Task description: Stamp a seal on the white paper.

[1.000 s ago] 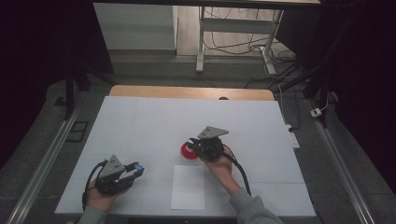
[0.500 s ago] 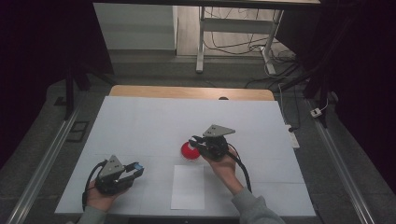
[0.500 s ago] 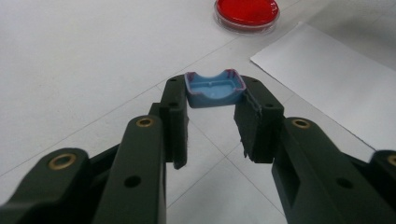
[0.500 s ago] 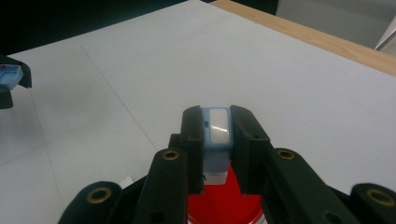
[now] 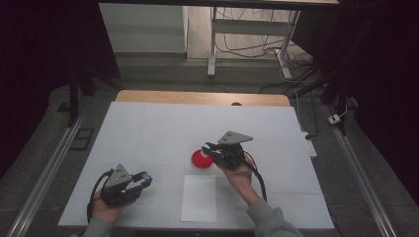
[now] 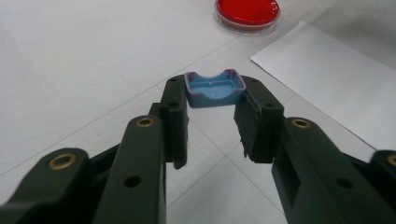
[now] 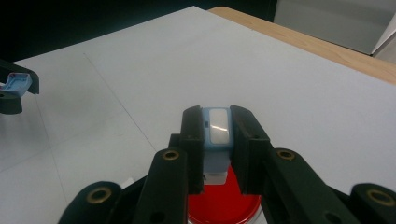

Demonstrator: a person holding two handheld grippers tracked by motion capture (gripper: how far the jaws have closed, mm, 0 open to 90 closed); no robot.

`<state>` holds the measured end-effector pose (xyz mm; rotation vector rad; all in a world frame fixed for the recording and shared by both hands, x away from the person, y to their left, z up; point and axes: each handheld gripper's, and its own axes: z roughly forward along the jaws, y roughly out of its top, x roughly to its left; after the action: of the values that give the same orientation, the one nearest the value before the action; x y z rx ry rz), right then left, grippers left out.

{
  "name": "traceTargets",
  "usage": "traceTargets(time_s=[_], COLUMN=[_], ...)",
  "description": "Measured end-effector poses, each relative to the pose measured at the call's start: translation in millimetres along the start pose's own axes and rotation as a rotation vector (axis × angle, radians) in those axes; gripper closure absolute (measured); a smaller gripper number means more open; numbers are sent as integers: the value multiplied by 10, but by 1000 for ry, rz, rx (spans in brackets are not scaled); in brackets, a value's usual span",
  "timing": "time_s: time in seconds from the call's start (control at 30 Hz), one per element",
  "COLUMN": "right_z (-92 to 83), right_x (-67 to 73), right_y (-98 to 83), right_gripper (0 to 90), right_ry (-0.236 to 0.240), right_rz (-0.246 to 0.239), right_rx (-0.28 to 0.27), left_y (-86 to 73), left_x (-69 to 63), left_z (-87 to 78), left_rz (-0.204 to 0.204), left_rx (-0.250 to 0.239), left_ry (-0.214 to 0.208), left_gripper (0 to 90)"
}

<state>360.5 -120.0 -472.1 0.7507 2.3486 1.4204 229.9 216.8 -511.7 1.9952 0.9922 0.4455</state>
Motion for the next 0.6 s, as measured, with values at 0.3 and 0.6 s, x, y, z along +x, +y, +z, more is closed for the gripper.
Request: traceTargets(time_s=[0.3,0.6], right_z=[-46,-119], right_x=[12,11], right_y=[-6,-35], right_gripper=[755,756], right_ry=[12,20], right_rz=[-1,8], right_rx=[12,22], left_y=[1,1], left_x=[-1,-6], left_z=[3,4], left_rz=[1,1], left_rx=[1,2], left_ry=[-2,0], left_gripper=[651,650])
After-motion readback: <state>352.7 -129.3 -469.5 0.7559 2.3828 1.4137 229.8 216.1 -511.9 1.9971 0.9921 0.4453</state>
